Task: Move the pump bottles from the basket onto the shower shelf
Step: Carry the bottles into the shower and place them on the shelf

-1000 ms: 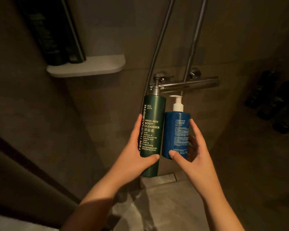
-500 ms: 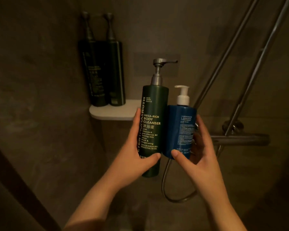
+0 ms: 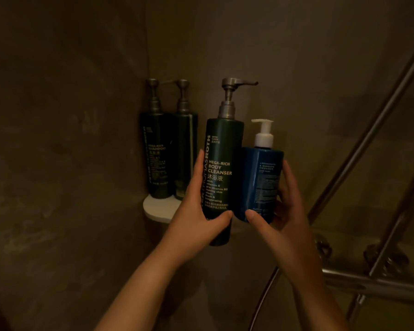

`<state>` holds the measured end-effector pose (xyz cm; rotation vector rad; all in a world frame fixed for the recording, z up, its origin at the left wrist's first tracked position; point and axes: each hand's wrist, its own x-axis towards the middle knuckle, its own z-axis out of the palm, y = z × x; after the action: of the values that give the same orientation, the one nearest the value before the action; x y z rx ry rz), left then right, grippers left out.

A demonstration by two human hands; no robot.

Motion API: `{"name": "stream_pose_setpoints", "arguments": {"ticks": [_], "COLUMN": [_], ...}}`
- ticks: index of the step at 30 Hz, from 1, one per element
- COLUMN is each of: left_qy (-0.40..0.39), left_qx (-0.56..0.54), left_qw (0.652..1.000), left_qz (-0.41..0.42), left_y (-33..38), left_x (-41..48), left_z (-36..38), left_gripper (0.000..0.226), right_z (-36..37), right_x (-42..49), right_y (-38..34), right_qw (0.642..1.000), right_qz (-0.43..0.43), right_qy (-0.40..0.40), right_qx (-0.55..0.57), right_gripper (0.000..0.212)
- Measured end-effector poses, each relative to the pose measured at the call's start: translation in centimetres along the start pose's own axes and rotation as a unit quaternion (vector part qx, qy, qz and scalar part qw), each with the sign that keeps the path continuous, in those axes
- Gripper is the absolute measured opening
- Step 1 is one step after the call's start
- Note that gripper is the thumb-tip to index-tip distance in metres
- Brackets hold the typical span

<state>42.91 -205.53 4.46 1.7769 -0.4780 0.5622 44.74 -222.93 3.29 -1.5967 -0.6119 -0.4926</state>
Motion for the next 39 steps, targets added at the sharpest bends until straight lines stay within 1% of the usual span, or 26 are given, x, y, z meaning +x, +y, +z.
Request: {"name": "stream_pose_setpoints", "arguments": {"ticks": [4, 7, 12, 15, 23, 28, 31, 35, 37, 39], "left_qy": [0.046, 0.075, 0.097, 0.105, 0.123, 0.142, 0.174, 0.201, 0.222, 0.237], "left_qx": [0.038, 0.062, 0.093, 0.130, 0.206, 0.211, 0.219, 0.274, 0.316, 0.365], "left_qw": [0.998, 0.995, 0.991, 0.986, 0.971, 0.967, 0.960, 0.940, 0.922, 0.898], "left_qz": [-0.012, -0.016, -0.012, -0.004, -0.005, 0.002, 0.010, 0.024, 0.043, 0.064], "left_y": [-0.8, -1.6, -3.0, -3.8, -4.3, -4.4, -4.3, -4.4, -4.6, -4.8], "left_x": [1.1, 1.6, 2.0, 2.0, 2.0, 1.9, 1.8, 0.8, 0.0, -0.6], "left_z": [0.9, 1.6, 2.5, 2.8, 2.6, 2.7, 2.9, 3.2, 3.2, 3.3], "left_gripper": [0.105, 0.104, 0.102, 0.102, 0.100, 0.103, 0.100, 0.090, 0.085, 0.084], "right_z": [-0.1, 0.0, 0.3, 0.5, 1.4, 1.7, 1.8, 1.8, 1.8, 1.7], "right_x": [1.9, 2.5, 3.0, 3.1, 2.8, 3.0, 2.9, 2.1, 1.7, 1.4], "right_y": [1.9, 3.5, 6.0, 7.0, 8.8, 9.2, 9.2, 8.3, 8.1, 8.1], "right_qw": [0.999, 0.999, 0.997, 0.996, 0.997, 0.997, 0.998, 0.997, 0.991, 0.976], "right_qz": [-0.001, 0.010, 0.010, 0.002, -0.008, -0.005, -0.003, -0.034, -0.074, -0.138], "right_qy": [-0.036, -0.046, -0.065, -0.083, -0.069, -0.077, -0.064, -0.015, 0.017, 0.062], "right_qx": [0.014, 0.024, 0.034, 0.036, 0.023, 0.031, 0.017, -0.069, -0.112, -0.158], "right_gripper": [0.099, 0.100, 0.101, 0.100, 0.102, 0.099, 0.099, 0.102, 0.102, 0.093]}}
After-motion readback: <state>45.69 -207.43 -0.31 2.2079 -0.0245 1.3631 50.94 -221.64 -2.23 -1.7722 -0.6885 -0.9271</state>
